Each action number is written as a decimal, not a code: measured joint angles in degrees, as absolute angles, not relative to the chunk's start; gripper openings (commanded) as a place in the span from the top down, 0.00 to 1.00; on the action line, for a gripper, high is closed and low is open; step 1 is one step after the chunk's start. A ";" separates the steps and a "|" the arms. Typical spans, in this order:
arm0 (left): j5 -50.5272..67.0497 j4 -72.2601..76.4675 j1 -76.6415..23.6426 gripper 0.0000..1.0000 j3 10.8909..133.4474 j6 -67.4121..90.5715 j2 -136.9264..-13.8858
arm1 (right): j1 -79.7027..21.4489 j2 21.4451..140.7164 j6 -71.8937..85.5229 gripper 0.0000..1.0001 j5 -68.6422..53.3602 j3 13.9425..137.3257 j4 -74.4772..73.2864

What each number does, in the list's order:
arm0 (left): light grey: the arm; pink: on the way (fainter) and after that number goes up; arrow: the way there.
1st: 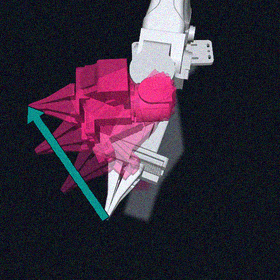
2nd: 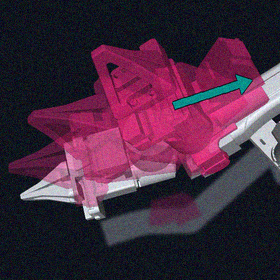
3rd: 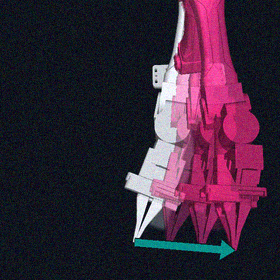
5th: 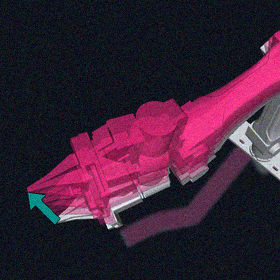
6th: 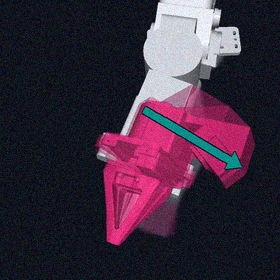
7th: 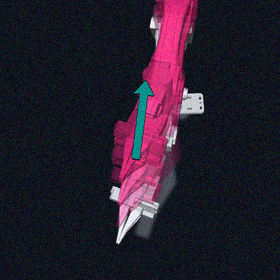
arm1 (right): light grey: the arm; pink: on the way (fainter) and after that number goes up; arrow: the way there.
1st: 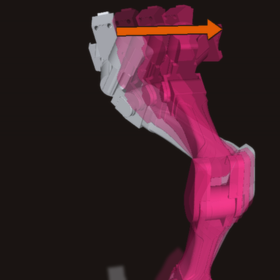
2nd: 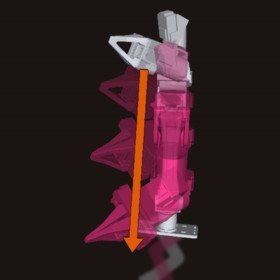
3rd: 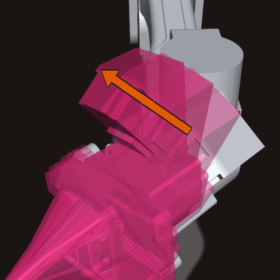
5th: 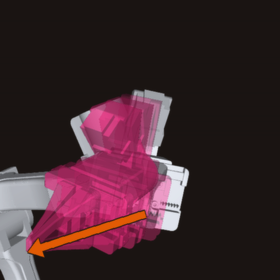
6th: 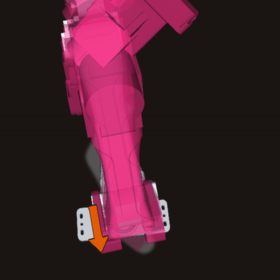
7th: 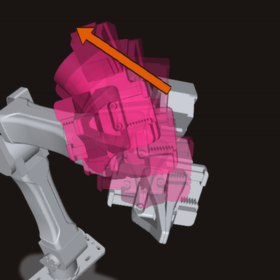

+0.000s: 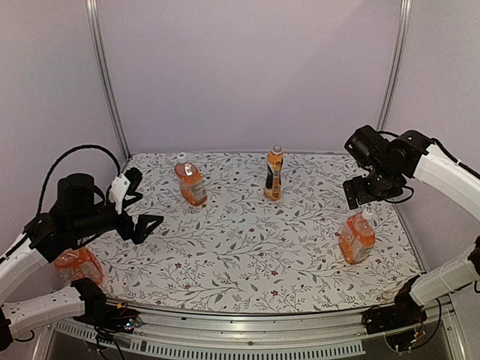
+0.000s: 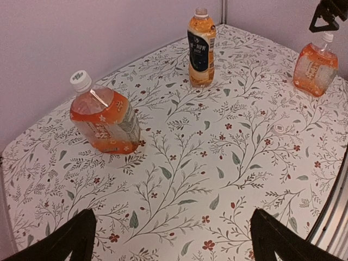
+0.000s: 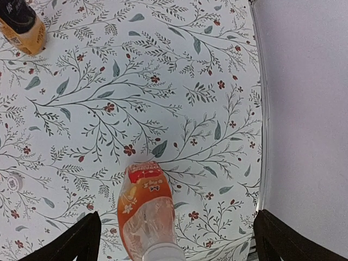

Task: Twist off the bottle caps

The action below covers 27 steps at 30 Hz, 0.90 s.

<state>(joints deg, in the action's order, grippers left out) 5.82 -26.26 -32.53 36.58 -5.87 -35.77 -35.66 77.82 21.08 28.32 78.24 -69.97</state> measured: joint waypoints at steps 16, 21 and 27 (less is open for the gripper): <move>8.16 -26.09 -30.59 0.00 36.60 -5.87 -38.04 | -35.59 71.24 27.62 0.59 25.54 67.96 -70.04; 8.58 -26.11 -30.55 0.01 37.10 -5.93 -38.59 | -35.59 71.22 28.08 0.66 24.60 67.40 -68.60; 8.64 -26.00 -30.46 0.00 37.69 -6.04 -38.94 | -35.59 70.57 29.39 0.59 23.62 67.09 -68.95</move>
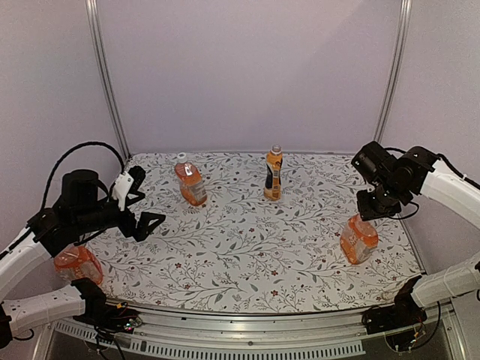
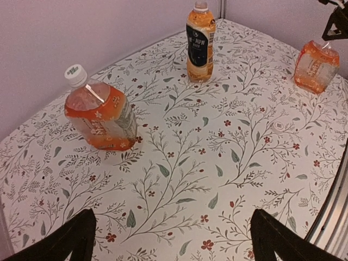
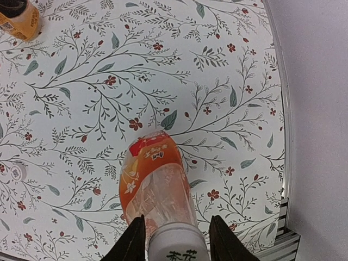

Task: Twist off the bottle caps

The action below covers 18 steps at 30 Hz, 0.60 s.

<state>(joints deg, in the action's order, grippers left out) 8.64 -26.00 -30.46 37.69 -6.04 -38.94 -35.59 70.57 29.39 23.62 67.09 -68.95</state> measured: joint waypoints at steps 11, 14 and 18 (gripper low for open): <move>8.91 -26.00 -30.41 0.01 37.69 -6.33 -39.05 | -35.59 68.93 30.87 1.00 23.68 66.78 -70.78; 9.08 -26.02 -30.37 0.02 37.82 -6.61 -39.09 | -35.62 68.95 30.61 1.00 22.61 67.00 -70.78; 10.04 -26.39 -30.35 0.05 38.94 -7.33 -39.62 | -35.57 68.97 29.30 1.00 15.86 69.60 -71.16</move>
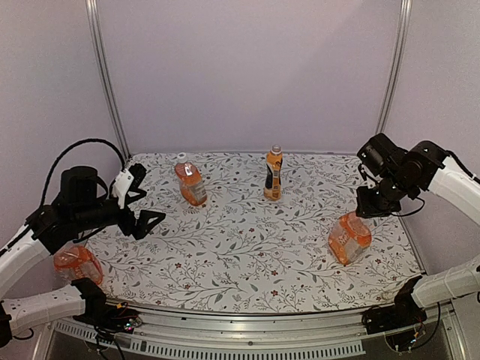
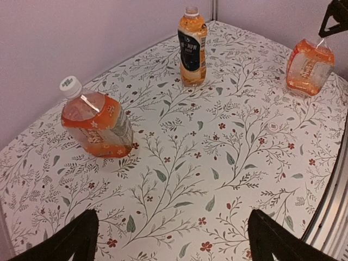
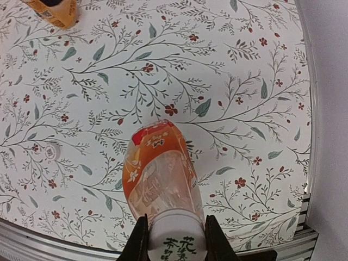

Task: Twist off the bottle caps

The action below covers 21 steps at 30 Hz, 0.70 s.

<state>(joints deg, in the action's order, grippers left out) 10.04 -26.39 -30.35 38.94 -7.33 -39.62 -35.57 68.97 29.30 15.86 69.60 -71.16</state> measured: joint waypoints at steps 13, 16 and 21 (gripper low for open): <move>22.09 -34.79 -41.39 0.01 58.24 -17.43 -52.62 | -49.01 64.79 20.78 1.00 -11.55 78.76 -51.94; 23.68 -36.29 -45.93 0.01 63.88 -18.76 -58.54 | -52.71 67.83 19.22 1.00 -15.29 78.87 -44.75; 24.88 -38.20 -51.09 0.01 69.04 -19.66 -64.93 | -56.77 73.71 16.47 1.00 -19.53 79.24 -34.59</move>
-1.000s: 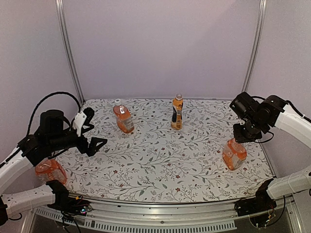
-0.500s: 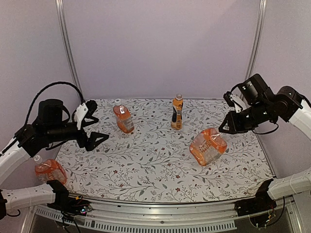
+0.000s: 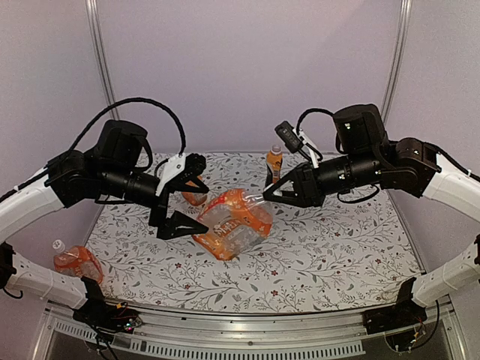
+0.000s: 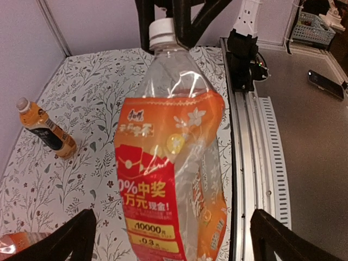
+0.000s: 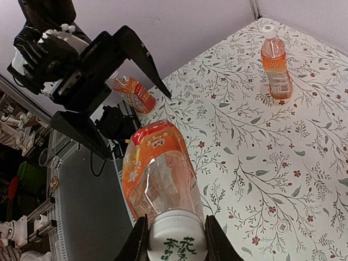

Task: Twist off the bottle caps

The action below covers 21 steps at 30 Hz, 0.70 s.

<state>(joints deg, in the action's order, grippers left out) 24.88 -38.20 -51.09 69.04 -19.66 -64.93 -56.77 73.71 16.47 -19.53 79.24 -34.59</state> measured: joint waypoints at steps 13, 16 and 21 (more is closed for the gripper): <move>24.34 -38.28 -53.89 0.64 69.84 -15.03 -67.72 | -58.06 76.88 12.78 1.00 -24.38 79.99 -23.57; 23.94 -38.35 -53.89 0.67 69.87 -14.59 -67.72 | -58.13 76.90 12.40 0.58 -23.92 79.99 -23.46; 19.57 -38.20 -53.95 0.71 69.87 -16.56 -67.40 | -58.22 77.01 15.94 0.20 -18.61 80.36 -24.23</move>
